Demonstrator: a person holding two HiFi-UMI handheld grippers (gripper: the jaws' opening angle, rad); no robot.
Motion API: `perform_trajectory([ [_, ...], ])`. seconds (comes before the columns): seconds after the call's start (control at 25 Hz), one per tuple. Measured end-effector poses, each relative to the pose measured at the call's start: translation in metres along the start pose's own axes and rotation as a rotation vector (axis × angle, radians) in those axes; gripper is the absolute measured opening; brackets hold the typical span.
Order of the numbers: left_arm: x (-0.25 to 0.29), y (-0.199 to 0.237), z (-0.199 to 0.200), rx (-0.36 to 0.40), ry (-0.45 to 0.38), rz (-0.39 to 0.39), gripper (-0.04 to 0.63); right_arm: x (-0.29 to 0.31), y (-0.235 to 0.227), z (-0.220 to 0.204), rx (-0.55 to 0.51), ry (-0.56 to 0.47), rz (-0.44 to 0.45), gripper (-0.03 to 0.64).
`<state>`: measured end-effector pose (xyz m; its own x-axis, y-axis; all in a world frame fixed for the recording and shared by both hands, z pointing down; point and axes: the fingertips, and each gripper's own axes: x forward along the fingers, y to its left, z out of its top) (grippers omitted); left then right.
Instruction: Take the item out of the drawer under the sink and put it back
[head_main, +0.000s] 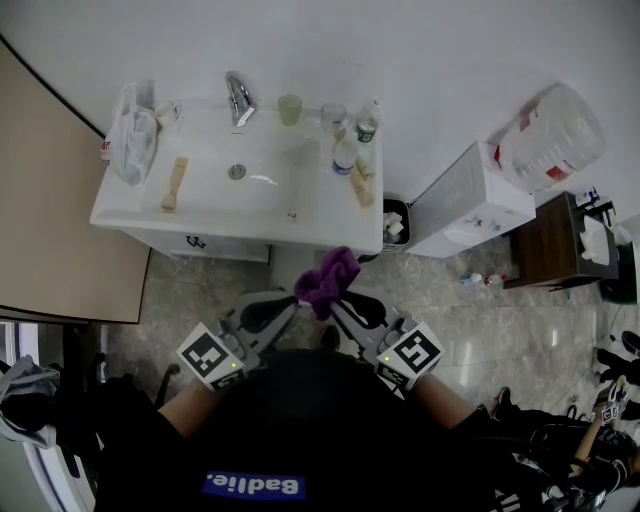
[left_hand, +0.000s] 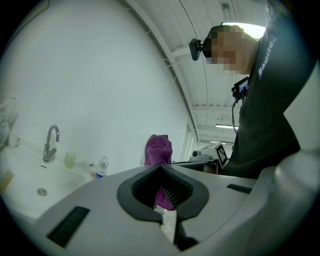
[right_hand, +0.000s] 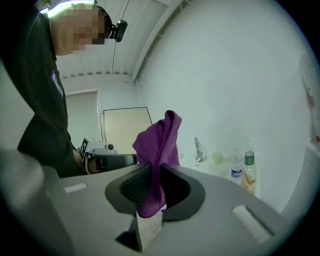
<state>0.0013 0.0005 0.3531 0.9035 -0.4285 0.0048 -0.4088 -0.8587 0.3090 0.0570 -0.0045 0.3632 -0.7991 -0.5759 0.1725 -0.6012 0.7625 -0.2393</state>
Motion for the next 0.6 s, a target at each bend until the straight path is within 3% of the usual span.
perform_trajectory([
  [0.6,-0.001,-0.005,-0.005,-0.005,0.016,0.019,-0.011,0.007,-0.011,-0.022,-0.018,0.048,0.007,0.057],
])
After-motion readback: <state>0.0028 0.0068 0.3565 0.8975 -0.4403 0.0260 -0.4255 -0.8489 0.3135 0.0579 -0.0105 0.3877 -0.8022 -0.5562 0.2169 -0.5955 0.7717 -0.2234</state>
